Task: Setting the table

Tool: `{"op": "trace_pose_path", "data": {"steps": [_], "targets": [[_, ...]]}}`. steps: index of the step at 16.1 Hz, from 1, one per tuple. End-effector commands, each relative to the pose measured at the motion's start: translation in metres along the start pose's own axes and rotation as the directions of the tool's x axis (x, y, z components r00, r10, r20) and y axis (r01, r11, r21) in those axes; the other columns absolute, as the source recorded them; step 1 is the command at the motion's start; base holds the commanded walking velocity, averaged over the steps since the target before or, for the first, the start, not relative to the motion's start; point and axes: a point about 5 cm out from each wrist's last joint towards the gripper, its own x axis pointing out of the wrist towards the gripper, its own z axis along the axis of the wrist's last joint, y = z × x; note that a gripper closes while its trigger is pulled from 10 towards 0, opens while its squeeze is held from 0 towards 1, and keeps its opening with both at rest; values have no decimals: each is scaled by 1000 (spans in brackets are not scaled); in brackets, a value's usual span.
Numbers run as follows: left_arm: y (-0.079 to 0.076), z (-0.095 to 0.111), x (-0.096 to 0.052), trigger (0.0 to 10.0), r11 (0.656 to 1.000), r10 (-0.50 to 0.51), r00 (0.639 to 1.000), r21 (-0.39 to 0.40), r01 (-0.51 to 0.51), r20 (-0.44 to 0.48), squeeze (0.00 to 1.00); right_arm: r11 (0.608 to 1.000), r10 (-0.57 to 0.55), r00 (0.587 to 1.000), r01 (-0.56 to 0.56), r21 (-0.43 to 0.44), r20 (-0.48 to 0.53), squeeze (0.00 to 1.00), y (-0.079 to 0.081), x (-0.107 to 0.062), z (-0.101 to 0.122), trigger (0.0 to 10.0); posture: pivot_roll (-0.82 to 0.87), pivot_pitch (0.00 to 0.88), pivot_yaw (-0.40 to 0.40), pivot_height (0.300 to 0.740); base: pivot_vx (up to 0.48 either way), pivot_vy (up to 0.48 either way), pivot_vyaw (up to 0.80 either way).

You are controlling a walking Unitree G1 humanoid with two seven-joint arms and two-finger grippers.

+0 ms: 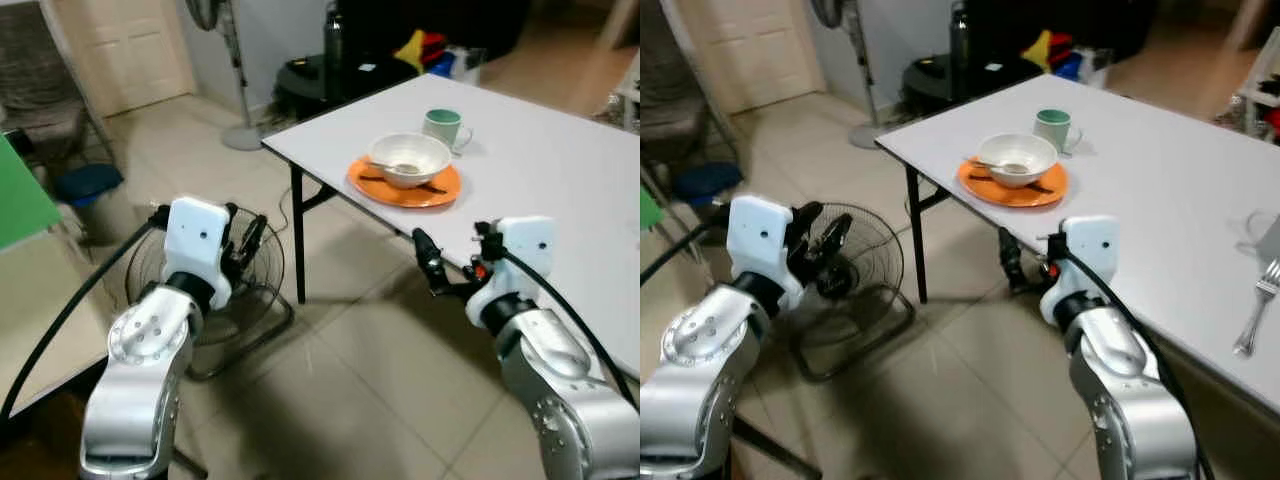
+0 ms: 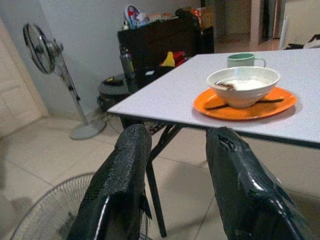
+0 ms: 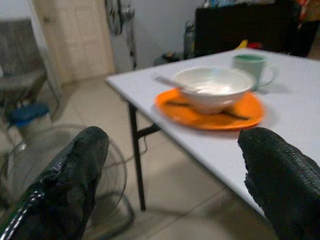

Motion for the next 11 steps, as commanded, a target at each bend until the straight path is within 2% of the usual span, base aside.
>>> {"op": "trace_pose_path", "data": {"steps": [1, 11], "targets": [[4, -2, -2, 10000, 1000, 26, 999, 4, -26, -18, 0, 998, 56, 998, -56, -6, 5, 0, 8, 3, 3, 10000, 82, 0, 35, 740, 0, 352, 0], [9, 0, -1, 10000, 999, 34, 999, 24, -34, -11, 0, 996, 86, 996, -86, -6, 17, 0, 12, 10, 4, 10000, 103, 0, 32, 740, 0, 353, 800]]}}
